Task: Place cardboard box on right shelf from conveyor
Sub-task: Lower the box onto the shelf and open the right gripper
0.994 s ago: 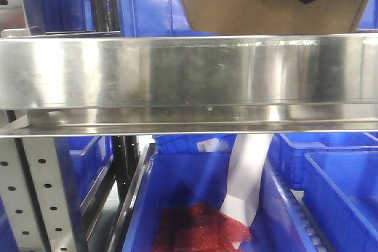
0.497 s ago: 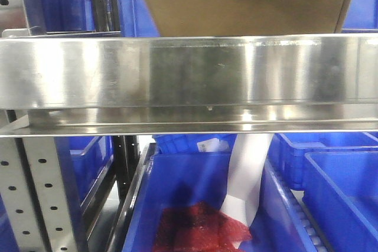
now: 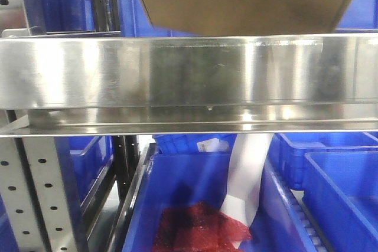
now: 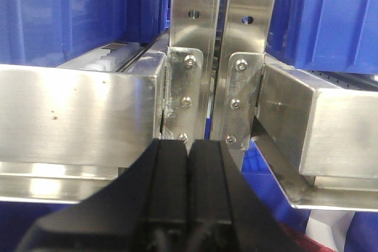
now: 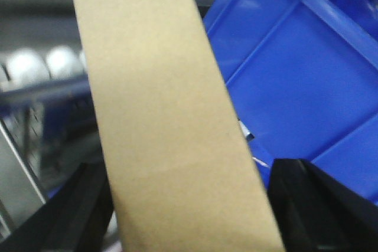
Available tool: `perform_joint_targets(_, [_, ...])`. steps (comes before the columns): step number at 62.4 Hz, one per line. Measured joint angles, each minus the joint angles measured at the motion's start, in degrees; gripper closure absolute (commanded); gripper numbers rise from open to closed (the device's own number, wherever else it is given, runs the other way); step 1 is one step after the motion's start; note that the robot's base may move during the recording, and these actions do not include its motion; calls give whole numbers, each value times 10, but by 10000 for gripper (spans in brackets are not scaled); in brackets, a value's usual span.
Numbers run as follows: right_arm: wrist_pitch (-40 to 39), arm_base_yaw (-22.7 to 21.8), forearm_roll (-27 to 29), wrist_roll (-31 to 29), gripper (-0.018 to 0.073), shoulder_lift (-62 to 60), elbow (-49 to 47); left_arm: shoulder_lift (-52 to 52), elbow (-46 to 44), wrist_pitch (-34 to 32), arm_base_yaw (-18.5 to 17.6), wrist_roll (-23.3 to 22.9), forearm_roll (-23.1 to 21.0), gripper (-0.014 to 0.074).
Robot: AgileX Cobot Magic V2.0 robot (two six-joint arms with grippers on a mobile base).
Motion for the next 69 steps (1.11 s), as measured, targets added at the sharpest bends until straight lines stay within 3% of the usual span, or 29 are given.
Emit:
perform_joint_targets(12, [0,0,5,125,-48,-29,0,0,0,0,0,0,0,715])
perform_joint_targets(36, [15,0,9,185,-22,-36,0,0,0,0,0,0,0,715])
perform_joint_targets(40, [15,0,7,218,34,-44,4,0,0,0,0,0,0,715])
perform_joint_targets(48, [6,0,-24,303,246,-70,25,0,0,0,0,0,0,715])
perform_joint_targets(55, [-7,0,-62,362,526,-106,58,0,0,0,0,0,0,715])
perform_joint_targets(69, [-12,0,-93,384,524,-171,99,0,0,0,0,0,0,715])
